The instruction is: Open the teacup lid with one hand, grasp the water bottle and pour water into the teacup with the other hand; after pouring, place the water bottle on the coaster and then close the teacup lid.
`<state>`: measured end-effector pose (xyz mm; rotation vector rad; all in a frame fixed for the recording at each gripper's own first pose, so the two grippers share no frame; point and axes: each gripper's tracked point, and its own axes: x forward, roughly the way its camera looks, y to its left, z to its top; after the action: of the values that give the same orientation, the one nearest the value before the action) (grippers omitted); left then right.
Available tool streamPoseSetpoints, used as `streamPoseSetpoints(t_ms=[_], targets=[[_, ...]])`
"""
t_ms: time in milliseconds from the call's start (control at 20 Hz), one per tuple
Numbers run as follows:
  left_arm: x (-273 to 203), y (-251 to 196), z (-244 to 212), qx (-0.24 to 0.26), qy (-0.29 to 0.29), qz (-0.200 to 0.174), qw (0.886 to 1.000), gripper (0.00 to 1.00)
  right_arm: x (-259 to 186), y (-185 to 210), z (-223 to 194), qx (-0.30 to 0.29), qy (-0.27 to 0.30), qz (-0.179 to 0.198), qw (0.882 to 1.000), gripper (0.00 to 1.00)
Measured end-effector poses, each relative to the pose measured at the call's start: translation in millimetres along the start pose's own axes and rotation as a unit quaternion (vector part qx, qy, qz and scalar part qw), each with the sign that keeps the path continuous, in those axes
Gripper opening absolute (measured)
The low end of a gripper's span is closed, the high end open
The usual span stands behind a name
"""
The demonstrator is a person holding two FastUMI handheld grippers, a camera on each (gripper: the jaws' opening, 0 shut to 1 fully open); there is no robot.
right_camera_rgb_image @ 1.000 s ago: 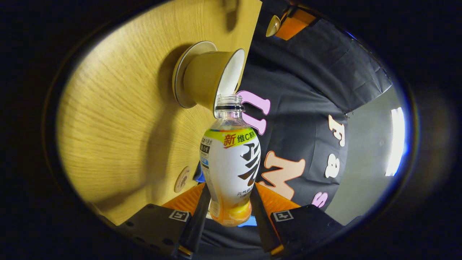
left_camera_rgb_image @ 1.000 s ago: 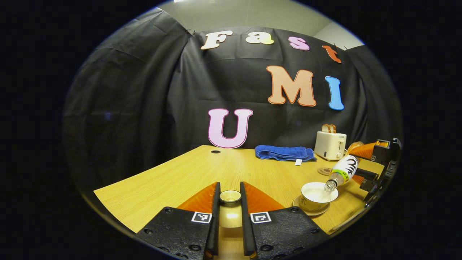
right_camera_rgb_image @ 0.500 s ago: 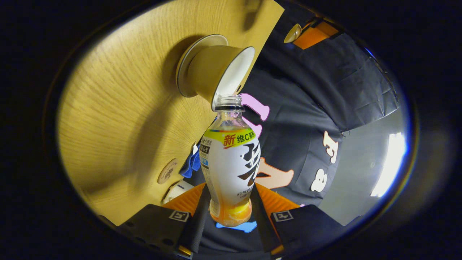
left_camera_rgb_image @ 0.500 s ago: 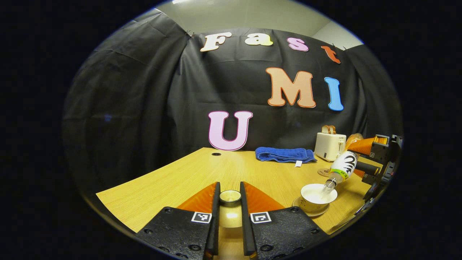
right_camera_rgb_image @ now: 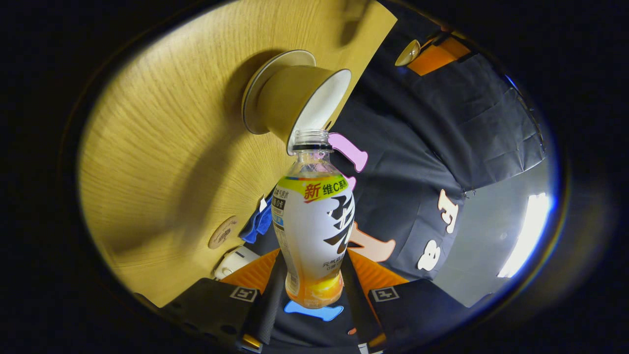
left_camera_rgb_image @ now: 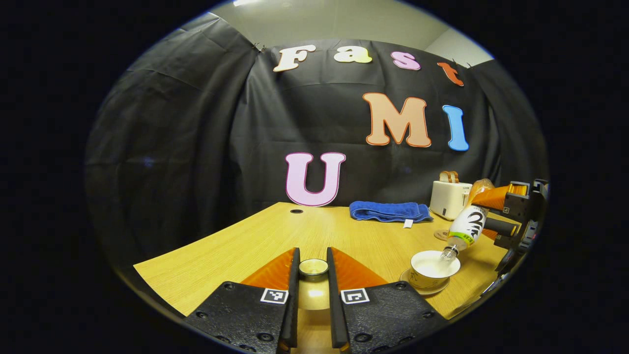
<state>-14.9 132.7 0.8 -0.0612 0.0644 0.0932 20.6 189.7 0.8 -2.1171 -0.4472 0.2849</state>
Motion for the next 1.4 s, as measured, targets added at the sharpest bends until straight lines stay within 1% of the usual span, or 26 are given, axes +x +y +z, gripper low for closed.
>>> streamPoseSetpoints(t_ms=[250,350,400,450,550,700,750,800,850,950,1050,1150,1300,1350,1400], targets=[[-2,-1,3,0.002,0.0,0.0,1.0,0.24,-3,1,1,0.007,-0.002,0.003,1.0,0.68],[-1,-2,5,0.005,-0.002,0.001,1.0,0.24,-2,4,0,0.034,-0.001,0.016,0.999,0.68],[-1,-3,6,0.006,-0.003,0.0,1.0,0.24,-3,8,0,0.063,-0.001,0.03,0.998,0.69],[-3,-4,8,0.007,-0.005,0.0,1.0,0.24,-2,11,-3,0.098,0.001,0.044,0.994,0.69],[-3,-7,12,0.008,-0.007,-0.003,1.0,0.24,1,18,-4,0.168,0.009,0.063,0.984,0.69],[1,-14,16,0.012,-0.01,-0.005,1.0,0.24,-6,26,0,0.248,0.016,0.075,0.966,0.69],[2,-17,20,0.012,-0.013,-0.006,1.0,0.24,-11,30,4,0.275,0.017,0.081,0.958,0.7],[2,-20,22,0.013,-0.015,-0.008,1.0,0.24,-15,33,7,0.308,0.019,0.09,0.947,0.69],[2,-22,23,0.014,-0.016,-0.008,1.0,0.24,-16,38,7,0.347,0.019,0.101,0.932,0.68],[4,-28,27,0.015,-0.02,-0.012,1.0,0.24,-19,44,12,0.425,0.02,0.122,0.897,0.67],[6,-33,31,0.015,-0.022,-0.015,1.0,0.25,-18,43,14,0.487,0.02,0.134,0.863,0.67],[7,-39,32,0.015,-0.023,-0.019,0.999,0.24,-14,39,13,0.542,0.019,0.143,0.828,0.68],[9,-47,32,0.014,-0.022,-0.027,0.999,0.25,-10,41,13,0.617,0.018,0.157,0.771,0.68],[10,-48,32,0.014,-0.022,-0.029,0.999,0.25,-10,44,10,0.634,0.02,0.163,0.756,0.69],[11,-50,32,0.014,-0.022,-0.031,0.999,0.25,-9,44,6,0.649,0.022,0.161,0.743,0.69]])
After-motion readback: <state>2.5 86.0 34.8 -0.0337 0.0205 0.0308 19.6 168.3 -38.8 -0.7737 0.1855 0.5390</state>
